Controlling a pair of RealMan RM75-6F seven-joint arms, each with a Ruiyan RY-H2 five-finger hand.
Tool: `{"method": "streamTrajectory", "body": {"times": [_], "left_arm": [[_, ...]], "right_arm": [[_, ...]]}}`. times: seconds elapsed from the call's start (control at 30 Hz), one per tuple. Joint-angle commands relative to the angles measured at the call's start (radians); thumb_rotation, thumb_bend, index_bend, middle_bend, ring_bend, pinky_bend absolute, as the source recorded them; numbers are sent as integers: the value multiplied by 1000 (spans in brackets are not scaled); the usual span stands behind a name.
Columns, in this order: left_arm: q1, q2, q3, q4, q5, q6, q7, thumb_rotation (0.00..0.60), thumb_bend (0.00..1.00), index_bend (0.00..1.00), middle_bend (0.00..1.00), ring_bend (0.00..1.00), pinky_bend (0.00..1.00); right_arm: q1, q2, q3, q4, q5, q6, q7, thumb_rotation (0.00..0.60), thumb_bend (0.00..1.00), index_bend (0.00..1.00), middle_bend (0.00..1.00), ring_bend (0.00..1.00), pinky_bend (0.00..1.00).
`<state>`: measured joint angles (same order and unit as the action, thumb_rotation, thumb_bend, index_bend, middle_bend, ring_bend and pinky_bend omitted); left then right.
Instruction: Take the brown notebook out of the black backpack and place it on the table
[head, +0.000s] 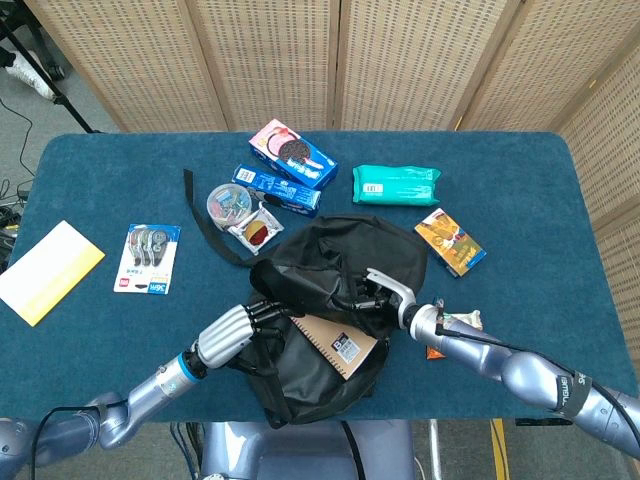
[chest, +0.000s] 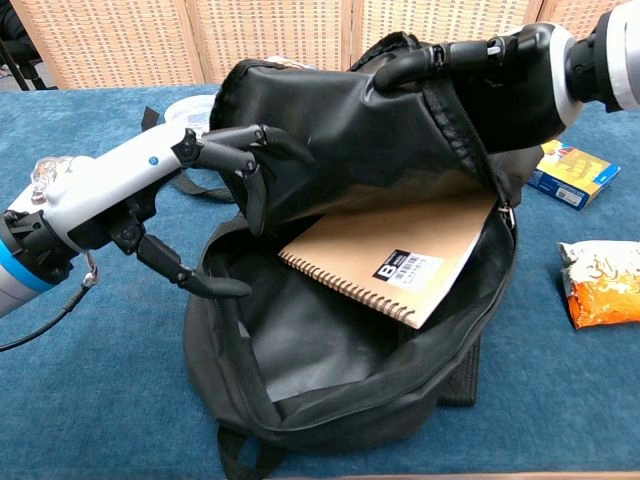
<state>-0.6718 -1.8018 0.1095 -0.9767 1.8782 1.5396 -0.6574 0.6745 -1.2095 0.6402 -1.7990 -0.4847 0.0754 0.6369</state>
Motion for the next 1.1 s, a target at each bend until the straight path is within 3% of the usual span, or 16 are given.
{"method": "streamTrajectory", "body": {"times": [0.03,0.4,0.63,0.77,0.9,1.1], "left_arm": [[1,-5,4,5,0,-2,-2,600,0,592,250,187,264],[-9,-89,23,42,12,-28,-10,600,1,591,250,187,264],[-1,-159,19,127,-4,-35,-17,600,8,576,250,187,263],[0,-200,13,186,-11,-31,-24,600,2,472,236,188,264],[-3,-237,11,240,-13,-29,-27,600,0,317,142,177,264],[-10,-315,4,351,-23,-26,-52,600,0,197,38,121,264]], "right_arm": [[3,-1,3,9,-12,-19,16,600,983,719,745,712,691],[11,-2,-12,16,-46,21,45,600,988,719,745,712,691],[5,14,-10,22,-43,18,85,600,997,719,745,712,691],[5,17,-16,25,-46,18,97,600,999,719,745,712,691],[5,18,-18,27,-50,15,105,600,1000,719,745,712,690],[-1,18,-18,32,-60,14,117,600,999,719,745,712,690]]}}
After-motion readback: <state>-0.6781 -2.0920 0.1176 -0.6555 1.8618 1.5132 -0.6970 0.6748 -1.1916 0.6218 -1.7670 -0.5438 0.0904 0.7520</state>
